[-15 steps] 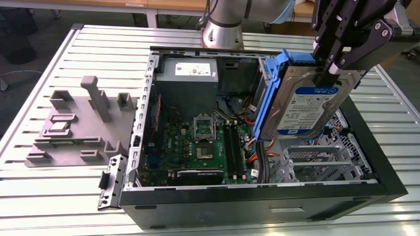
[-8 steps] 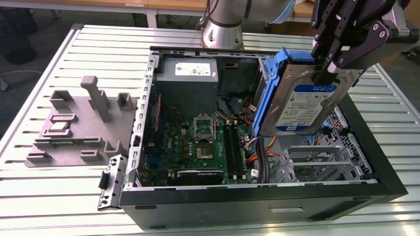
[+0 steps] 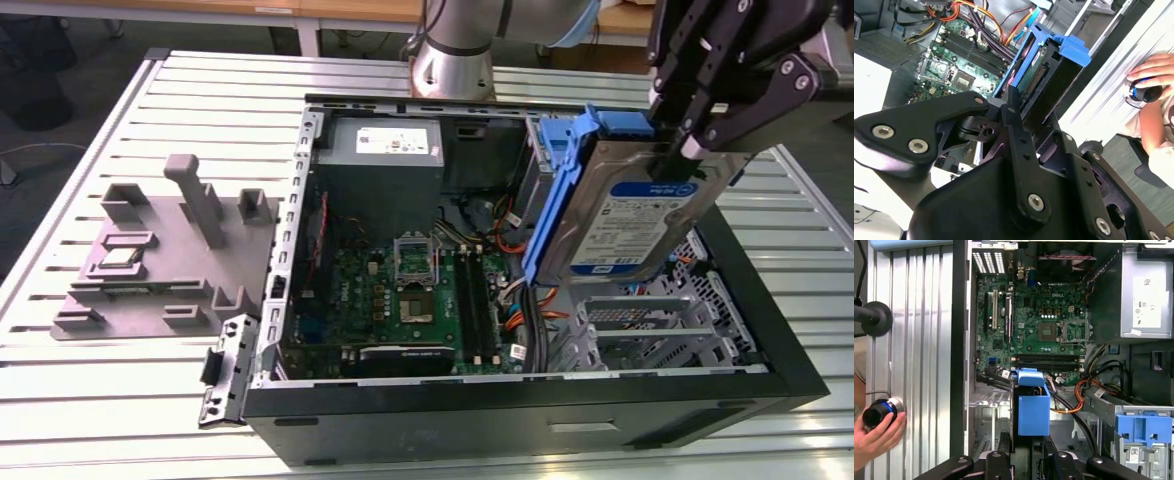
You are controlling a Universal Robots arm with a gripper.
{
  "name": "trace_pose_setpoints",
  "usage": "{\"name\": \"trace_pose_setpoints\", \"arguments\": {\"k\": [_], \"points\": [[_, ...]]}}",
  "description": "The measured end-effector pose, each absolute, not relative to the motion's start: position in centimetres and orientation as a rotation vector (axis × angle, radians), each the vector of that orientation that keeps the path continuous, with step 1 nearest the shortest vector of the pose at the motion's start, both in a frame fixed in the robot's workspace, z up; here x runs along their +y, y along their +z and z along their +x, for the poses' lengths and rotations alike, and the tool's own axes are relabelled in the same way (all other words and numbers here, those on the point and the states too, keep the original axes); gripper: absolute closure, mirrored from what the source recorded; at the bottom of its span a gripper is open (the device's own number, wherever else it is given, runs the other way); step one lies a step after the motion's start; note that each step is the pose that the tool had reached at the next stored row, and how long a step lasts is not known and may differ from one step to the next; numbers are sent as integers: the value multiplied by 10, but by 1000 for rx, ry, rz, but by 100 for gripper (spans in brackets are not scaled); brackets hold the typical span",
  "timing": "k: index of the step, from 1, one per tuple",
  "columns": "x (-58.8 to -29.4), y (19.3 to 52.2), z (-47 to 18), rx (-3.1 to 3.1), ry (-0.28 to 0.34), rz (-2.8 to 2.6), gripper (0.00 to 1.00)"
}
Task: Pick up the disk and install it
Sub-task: 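Pick up the disk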
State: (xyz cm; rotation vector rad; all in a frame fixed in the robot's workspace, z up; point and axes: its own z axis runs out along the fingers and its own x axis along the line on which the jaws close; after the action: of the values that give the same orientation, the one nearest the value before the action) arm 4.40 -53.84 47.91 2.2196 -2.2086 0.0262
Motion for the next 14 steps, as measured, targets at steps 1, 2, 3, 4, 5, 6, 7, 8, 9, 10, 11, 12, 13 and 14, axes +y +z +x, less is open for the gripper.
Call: {"name": "trace_pose_setpoints", "arguments": {"k": [1, 2, 3, 4, 5, 6, 7, 8, 9, 10, 11, 12, 13, 14], "points": [[-539, 479, 45, -2209, 26, 2219, 65], [-540, 479, 46, -2210, 26, 2218, 65], [-541, 479, 47, -2210, 26, 2218, 65], [-542, 479, 48, -2211, 26, 2217, 65], [-543, 479, 49, -2211, 26, 2217, 65], [-544, 479, 50, -2212, 26, 2216, 65], [-545, 479, 51, -2212, 26, 2215, 65], [-546, 479, 52, -2213, 26, 2215, 65], [-547, 479, 53, -2214, 26, 2214, 65], [-548, 478, 54, -2214, 26, 2214, 65], [-549, 478, 54, -2215, 26, 2213, 65], [-550, 478, 55, -2215, 26, 2213, 65], [-550, 478, 56, -2215, 26, 2212, 65], [-550, 478, 56, -2215, 26, 2212, 65]]}}
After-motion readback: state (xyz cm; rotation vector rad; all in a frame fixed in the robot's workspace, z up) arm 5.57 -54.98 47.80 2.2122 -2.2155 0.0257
